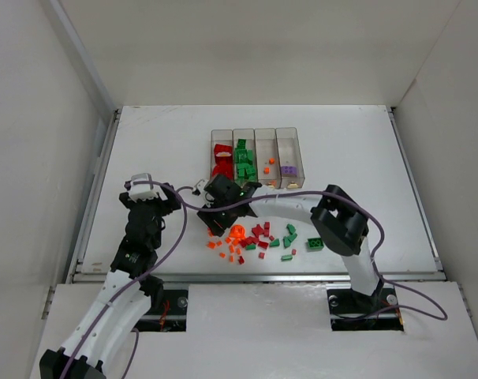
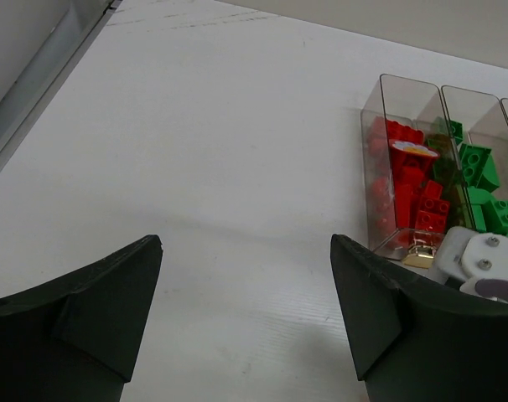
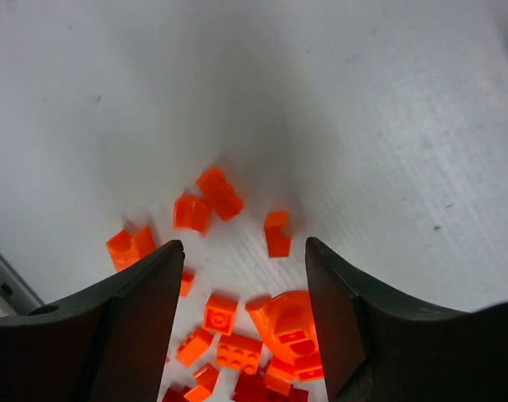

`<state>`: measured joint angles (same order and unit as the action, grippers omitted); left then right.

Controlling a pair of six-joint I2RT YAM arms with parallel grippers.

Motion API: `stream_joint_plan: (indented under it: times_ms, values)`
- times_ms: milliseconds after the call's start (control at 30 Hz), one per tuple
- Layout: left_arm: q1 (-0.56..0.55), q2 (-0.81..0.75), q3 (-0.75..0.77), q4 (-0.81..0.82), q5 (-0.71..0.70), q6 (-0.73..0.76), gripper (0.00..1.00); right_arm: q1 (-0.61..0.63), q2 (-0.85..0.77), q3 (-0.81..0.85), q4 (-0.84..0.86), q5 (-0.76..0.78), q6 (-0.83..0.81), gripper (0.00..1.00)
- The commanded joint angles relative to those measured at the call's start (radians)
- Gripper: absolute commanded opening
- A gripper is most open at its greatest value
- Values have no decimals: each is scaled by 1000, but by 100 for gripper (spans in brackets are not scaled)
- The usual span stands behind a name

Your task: Sort the legos into containers by color

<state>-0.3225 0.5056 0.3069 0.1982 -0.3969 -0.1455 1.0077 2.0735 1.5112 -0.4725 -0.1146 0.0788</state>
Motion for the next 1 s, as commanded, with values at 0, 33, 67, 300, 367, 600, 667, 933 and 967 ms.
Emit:
stream_joint_plan:
  times_ms: [0,33,67,300,367,600,667,933,967]
  values:
    - [5,-15,-8,46,-2,-12,78,-4,8,32,50,9,1,65]
    - [16,-15,-8,46,-2,-12,78,-4,8,32,51,36,10,64]
    - [16,-15,-8,46,-2,-12,78,-4,8,21,60,47,10,64]
    - [25,-15,-8,46,-2,-12,78,-4,32,26,60,96,30,54]
    - [25,-15,-8,46,-2,-12,78,-4,48,35,44,96,30,50]
    - [25,-15,-8,46,7,-12,78,-4,48,27,72,63,21,22]
    - [25,-15,-8,46,7,-12,78,-4,59,18,81,62,21,9]
    - [25,-24,-8,46,85,23,63,-72,-110,-54,143,44,137,0]
    - [25,-36,-8,46,101,36,63,-116,-140,-65,168,30,160,0]
